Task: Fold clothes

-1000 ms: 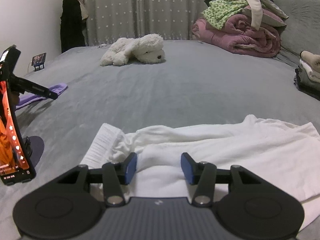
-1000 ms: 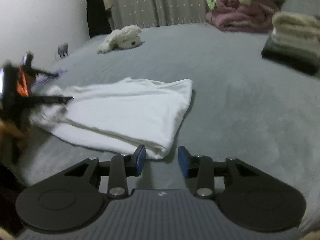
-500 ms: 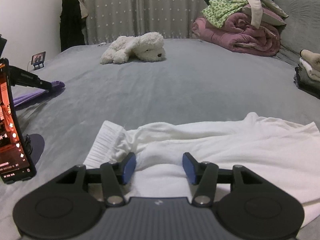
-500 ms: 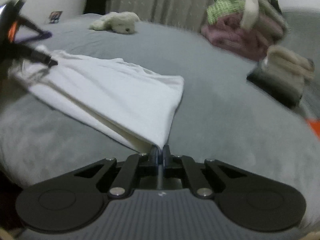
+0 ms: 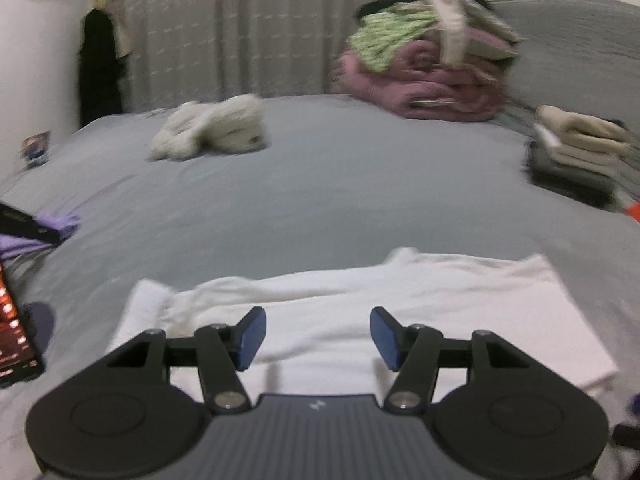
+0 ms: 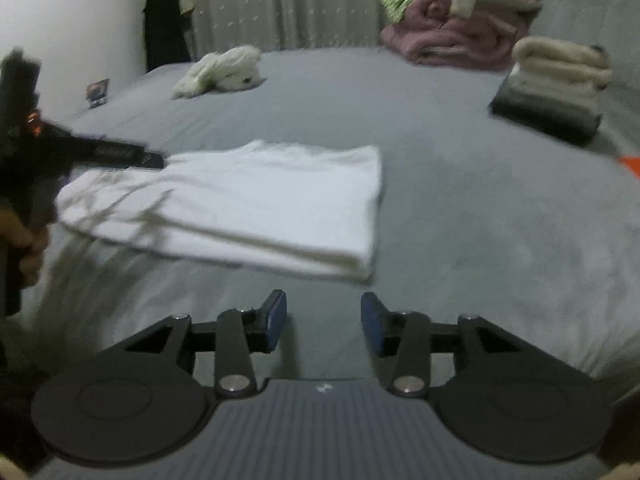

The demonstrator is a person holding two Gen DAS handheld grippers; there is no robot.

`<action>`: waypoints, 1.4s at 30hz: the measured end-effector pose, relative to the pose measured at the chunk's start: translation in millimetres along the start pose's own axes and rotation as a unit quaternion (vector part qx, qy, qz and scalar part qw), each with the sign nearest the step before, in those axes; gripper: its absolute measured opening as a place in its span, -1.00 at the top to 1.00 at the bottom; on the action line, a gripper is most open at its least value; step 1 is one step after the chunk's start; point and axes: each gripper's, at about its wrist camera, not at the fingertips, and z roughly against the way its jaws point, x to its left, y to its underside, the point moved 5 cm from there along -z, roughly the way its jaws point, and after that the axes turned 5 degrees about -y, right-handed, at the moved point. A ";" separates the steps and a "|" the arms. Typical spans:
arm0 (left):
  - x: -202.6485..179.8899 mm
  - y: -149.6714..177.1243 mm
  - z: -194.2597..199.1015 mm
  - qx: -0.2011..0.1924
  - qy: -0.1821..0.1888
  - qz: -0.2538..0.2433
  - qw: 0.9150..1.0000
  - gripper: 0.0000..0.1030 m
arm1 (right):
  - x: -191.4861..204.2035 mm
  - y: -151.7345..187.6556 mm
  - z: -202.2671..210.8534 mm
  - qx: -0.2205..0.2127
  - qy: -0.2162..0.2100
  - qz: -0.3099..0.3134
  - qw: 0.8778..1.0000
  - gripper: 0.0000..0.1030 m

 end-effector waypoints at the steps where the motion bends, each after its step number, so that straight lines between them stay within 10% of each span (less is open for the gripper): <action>1: -9.1 0.5 2.6 -0.002 0.012 -0.011 1.000 -0.16 | 0.3 -0.7 0.3 0.001 -0.001 0.000 1.000 0.11; 20: -160.8 22.8 20.4 -0.025 0.200 -0.175 0.964 -0.32 | -88.3 -58.7 1.2 -0.003 -0.065 -0.209 0.976 0.11; 30: -196.3 27.0 5.7 0.053 0.070 -0.086 0.992 -0.16 | -110.7 -97.6 -67.6 0.042 -0.131 -0.213 0.967 0.11; 37: -202.2 41.8 14.4 0.030 -0.004 -0.048 0.998 0.03 | -118.4 -92.6 -87.4 0.053 -0.153 -0.215 0.963 0.13; 42: -202.5 48.1 22.8 0.017 -0.026 -0.037 0.999 0.10 | -129.9 -88.0 -90.2 0.063 -0.177 -0.259 0.948 0.55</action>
